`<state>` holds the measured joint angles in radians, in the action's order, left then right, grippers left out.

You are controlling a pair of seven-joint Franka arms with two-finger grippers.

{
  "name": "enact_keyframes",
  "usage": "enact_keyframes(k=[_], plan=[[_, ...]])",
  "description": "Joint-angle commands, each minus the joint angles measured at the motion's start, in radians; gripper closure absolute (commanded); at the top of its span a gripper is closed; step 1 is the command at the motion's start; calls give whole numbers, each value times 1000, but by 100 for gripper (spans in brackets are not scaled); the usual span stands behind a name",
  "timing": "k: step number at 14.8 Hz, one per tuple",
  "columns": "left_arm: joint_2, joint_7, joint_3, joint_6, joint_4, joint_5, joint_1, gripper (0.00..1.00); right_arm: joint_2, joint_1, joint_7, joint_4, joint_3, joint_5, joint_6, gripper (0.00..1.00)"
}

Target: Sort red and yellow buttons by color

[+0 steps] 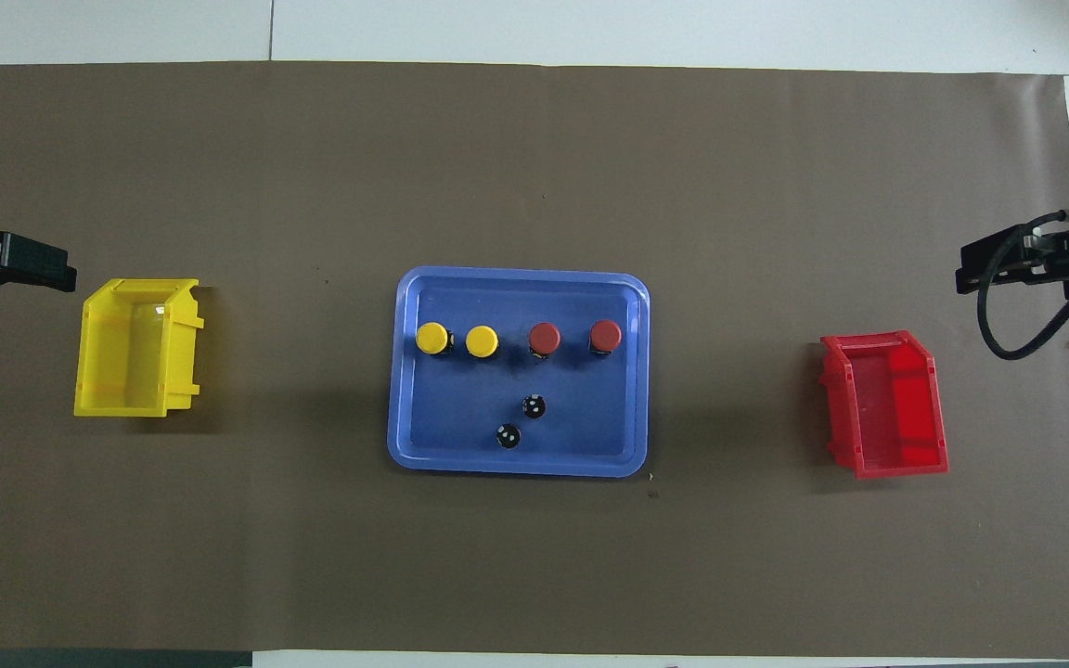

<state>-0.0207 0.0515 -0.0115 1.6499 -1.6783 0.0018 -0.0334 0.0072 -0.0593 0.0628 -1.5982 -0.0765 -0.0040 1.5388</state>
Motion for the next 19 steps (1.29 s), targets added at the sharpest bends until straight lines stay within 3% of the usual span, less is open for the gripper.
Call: enact_keyframes(k=[1,15,19], plan=[[-8,7,-1,-16,0,-8,7,0,-15,4,-18,-25,1,2,26,0],[-8,7,-1,-16,0,-8,7,0,-6,3,-21,-13,3,10,58,0],[-8,7,-1,-16,2,-8,7,0,29,-63,62,53,27,10,26,0]])
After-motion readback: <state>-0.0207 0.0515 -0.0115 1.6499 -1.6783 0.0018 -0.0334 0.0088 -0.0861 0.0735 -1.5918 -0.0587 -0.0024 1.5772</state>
